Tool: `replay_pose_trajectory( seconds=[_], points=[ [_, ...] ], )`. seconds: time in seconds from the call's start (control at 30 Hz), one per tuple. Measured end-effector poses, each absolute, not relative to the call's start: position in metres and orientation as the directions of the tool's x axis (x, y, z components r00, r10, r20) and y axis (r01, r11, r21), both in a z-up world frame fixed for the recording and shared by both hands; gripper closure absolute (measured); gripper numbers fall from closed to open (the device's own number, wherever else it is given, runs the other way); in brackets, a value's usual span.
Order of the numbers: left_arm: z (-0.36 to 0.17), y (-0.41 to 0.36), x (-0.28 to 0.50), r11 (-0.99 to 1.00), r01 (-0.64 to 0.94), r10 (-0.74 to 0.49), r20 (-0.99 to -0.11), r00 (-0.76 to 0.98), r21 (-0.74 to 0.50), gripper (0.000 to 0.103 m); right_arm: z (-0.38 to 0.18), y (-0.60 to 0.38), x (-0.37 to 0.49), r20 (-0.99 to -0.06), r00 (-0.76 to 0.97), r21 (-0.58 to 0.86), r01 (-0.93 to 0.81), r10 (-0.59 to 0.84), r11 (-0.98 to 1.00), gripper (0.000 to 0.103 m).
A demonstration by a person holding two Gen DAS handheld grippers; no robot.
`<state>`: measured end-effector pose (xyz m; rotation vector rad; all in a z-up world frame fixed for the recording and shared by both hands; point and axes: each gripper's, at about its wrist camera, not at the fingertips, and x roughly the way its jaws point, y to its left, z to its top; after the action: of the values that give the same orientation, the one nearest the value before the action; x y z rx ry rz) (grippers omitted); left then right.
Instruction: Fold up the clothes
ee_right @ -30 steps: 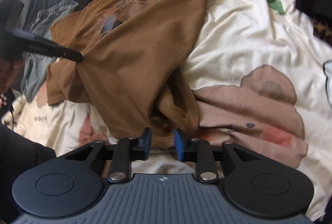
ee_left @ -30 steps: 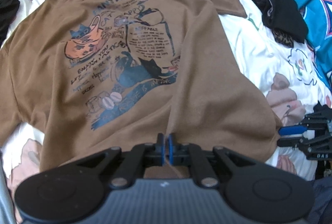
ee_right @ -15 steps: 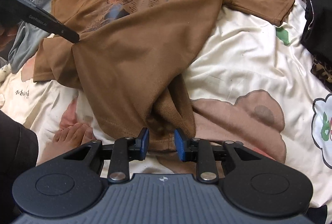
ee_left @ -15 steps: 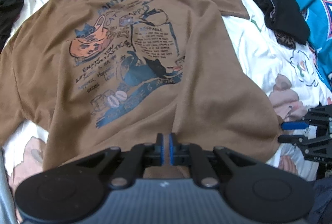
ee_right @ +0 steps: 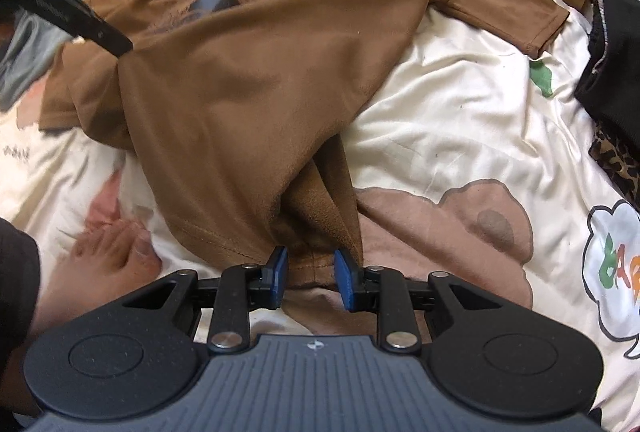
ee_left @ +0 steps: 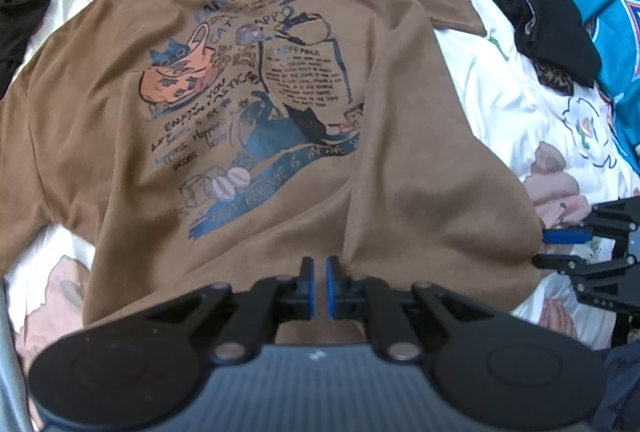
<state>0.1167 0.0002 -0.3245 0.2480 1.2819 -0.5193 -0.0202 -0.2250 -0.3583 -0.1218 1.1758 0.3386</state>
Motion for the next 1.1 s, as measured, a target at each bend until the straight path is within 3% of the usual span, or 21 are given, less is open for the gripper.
replay_pose_trajectory(
  seconds=[0.37,0.5,0.57,0.7,0.93,1.1],
  points=[
    [-0.326,-0.001,0.117,0.862,0.495,-0.233,-0.954,0.189,-0.112,0.097,-0.381,-0.207,-0.025,-0.937,0.318,-0.022,-0.463,0.143,0.886,0.072],
    [-0.327,-0.001,0.117,0.863,0.492,-0.236,-0.953,0.188,-0.117,0.096,-0.382,-0.215,-0.026,-0.932,0.321,0.010,-0.449,0.171,0.893,0.072],
    [-0.327,-0.002,0.117,0.863,0.491,-0.237,-0.953,0.187,-0.118,0.096,-0.381,-0.216,-0.026,-0.931,0.318,0.015,-0.453,0.178,0.891,0.085],
    [-0.326,-0.003,0.116,0.862,0.493,-0.239,-0.953,0.187,-0.119,0.095,-0.380,-0.218,-0.025,-0.936,0.303,0.025,-0.444,0.177,0.895,0.097],
    [-0.326,-0.004,0.115,0.864,0.489,-0.241,-0.952,0.189,-0.121,0.095,-0.363,-0.232,-0.033,-0.936,0.295,0.065,-0.386,0.190,0.920,0.100],
    [-0.323,-0.005,0.117,0.867,0.483,-0.247,-0.948,0.199,-0.124,0.095,-0.332,-0.270,-0.048,-0.903,0.322,0.220,-0.218,0.283,0.951,0.100]
  ],
)
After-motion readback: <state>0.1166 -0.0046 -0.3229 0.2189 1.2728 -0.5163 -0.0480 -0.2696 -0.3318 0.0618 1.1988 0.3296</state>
